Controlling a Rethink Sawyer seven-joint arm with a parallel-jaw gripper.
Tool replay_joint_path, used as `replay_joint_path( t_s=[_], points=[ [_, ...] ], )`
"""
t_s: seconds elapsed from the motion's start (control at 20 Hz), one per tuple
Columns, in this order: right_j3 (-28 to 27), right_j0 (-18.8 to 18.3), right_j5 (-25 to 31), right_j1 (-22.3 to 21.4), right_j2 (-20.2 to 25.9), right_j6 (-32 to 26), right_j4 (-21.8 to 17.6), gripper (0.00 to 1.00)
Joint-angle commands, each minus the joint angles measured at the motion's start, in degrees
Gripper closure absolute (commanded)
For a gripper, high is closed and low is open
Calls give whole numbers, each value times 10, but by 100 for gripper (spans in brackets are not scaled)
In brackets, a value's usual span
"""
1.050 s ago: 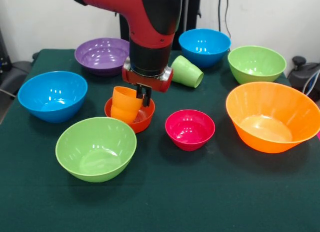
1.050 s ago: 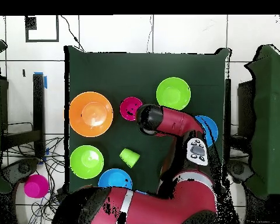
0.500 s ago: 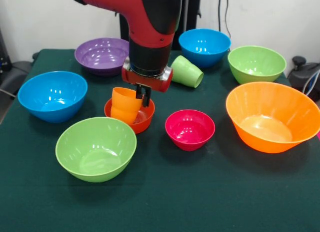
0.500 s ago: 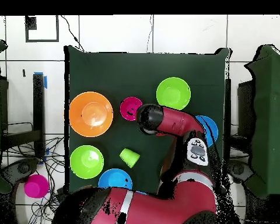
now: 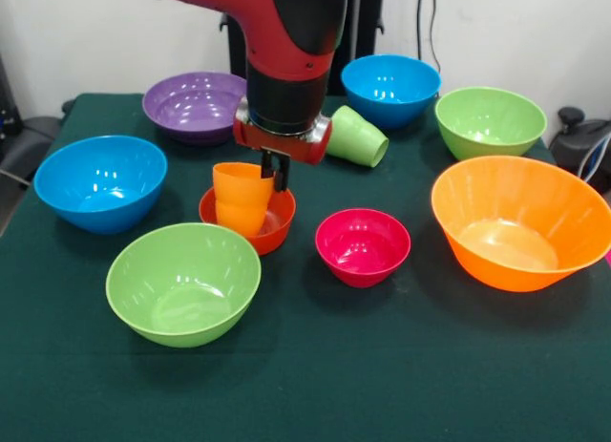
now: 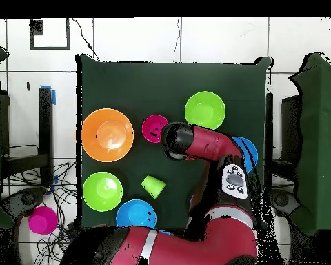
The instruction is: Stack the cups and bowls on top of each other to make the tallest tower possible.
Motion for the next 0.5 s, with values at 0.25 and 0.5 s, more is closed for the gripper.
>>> replay_joint_path(
  t_s=[0.25,0.5],
  points=[
    [50,11,88,-59,18,41,-11,100],
    [60,5,59,-50,25,41,-14,100]
  ],
)
